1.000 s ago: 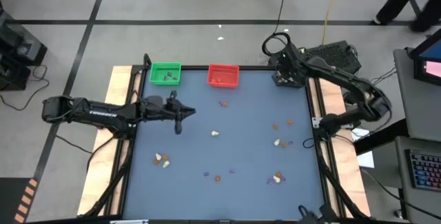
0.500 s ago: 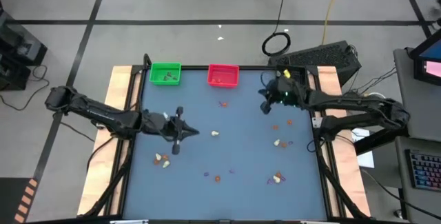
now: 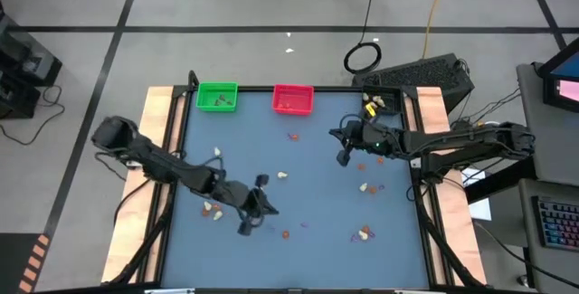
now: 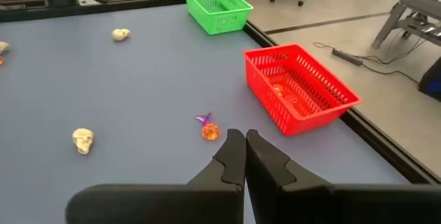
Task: Sort Halloween decoration
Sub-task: Put the orange pumpkin toy into the red bin
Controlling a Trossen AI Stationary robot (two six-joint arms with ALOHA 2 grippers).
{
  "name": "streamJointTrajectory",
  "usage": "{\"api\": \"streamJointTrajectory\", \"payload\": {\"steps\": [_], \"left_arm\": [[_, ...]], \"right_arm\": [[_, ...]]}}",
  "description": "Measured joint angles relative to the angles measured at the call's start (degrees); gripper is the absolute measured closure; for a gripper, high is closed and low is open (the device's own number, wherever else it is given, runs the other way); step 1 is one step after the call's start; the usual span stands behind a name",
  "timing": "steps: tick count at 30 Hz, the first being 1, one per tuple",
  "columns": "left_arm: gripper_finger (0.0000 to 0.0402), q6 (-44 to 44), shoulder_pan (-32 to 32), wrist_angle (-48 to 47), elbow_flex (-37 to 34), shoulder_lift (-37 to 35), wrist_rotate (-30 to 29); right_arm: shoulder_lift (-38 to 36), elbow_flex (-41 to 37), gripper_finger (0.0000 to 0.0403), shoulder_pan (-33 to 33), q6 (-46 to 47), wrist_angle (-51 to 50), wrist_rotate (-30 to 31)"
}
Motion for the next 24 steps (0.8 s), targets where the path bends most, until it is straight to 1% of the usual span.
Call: {"api": "streamJointTrajectory", "payload": {"steps": [5, 9, 12, 17, 19, 24], "left_arm": [[0.036, 0.0, 0.0, 0.5, 4.1, 7.0, 3.9], [0.0335, -0.1, -0.4, 0.7, 5.3, 11.1, 6.1], [0.0329, -0.2, -1.3, 0.9, 5.9, 13.6, 6.1], [0.0327, -1.9, -3.2, 3.7, 7.6, 16.8, 5.9], [0.0327, -3.1, -3.9, 3.4, 8.8, 18.3, 4.2], [0.0327, -7.7, -4.5, 2.4, 11.0, 22.1, -3.2]], "right_arm": [[0.0, 0.0, 0.0403, 0.3, 0.1, 0.0, 0.0], [0.0, 0.0, 0.0403, 0.3, 0.0, 0.0, 0.0], [0.0, 0.0, 0.0403, 0.3, -0.9, 0.6, 0.0], [0.0, 0.0, 0.0403, 0.3, -1.2, 4.8, -0.2], [0.0, 0.0, 0.0403, 0.6, -1.1, 5.8, -0.2], [0.0, 0.0, 0.0403, 2.1, -1.5, 5.6, -0.3]]}}
